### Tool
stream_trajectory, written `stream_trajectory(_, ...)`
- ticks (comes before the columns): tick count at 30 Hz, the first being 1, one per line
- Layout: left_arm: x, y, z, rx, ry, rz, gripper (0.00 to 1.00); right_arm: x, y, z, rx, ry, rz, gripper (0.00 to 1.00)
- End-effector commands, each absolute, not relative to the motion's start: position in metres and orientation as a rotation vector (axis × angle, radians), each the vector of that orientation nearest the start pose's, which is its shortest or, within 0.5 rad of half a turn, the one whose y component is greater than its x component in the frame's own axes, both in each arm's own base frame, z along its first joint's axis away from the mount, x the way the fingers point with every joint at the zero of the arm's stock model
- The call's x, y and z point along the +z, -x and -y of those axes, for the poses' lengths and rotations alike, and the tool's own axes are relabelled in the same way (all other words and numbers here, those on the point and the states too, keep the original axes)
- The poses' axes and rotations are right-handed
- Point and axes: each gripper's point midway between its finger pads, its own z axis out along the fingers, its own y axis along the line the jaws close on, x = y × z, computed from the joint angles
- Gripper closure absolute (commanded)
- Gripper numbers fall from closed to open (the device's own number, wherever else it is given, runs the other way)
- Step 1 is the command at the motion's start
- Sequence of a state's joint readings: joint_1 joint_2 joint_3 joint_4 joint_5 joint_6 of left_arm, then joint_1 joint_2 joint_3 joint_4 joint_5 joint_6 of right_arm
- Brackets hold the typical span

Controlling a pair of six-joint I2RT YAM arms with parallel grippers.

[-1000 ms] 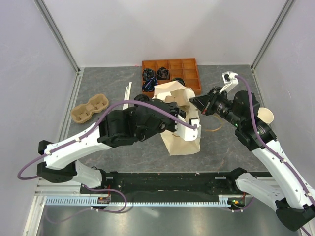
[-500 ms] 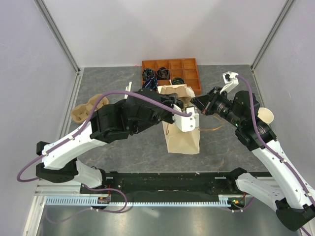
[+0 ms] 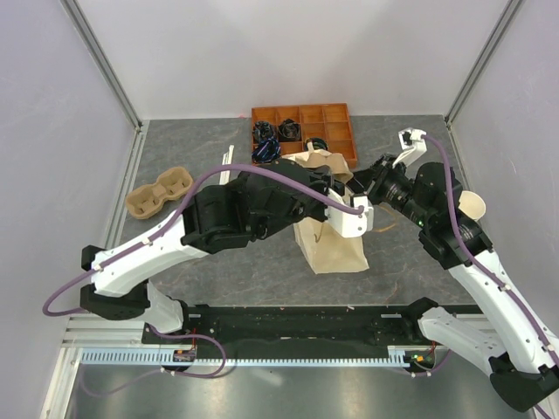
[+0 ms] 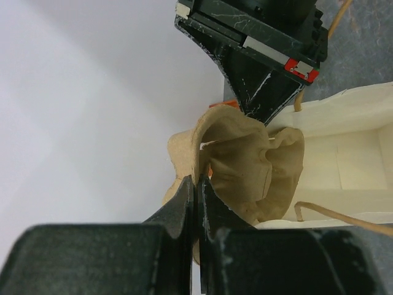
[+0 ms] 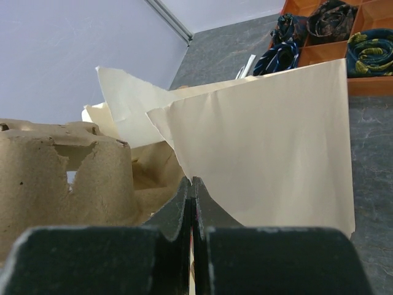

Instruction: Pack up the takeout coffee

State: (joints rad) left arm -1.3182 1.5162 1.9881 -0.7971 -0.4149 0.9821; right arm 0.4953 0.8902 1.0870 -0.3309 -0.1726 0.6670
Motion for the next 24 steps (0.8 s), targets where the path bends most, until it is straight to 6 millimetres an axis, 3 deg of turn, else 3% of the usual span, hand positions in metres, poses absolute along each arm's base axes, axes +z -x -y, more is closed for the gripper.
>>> stream_trajectory(1, 0.448, -0.194, 0.355, 0.058, -1.439, -1.130, 0.98, 0.375, -0.249, -0.195, 1.010, -0.063, -1.779, 1.00)
stream_trajectory(8, 0.425, -0.194, 0.331, 0.057, -1.391, -1.210, 0.98, 0.373, -0.247, -0.187, 1.020, -0.188, -1.806, 1.00)
stream_trajectory(12, 0.417, -0.195, 0.325, 0.066, -1.397, -1.227, 0.98, 0.373, -0.245, -0.193, 1.075, -0.209, -1.815, 1.00)
stream_trajectory(19, 0.416, -0.194, 0.339, 0.007, -1.424, -1.221, 0.98, 0.377, -0.240, -0.202, 1.164, -0.223, -1.822, 1.00)
stream_trajectory(24, 0.395, -0.192, 0.349, -0.038, -1.470, -1.247, 0.98, 0.376, -0.237, -0.206, 1.200, -0.227, -1.837, 1.00)
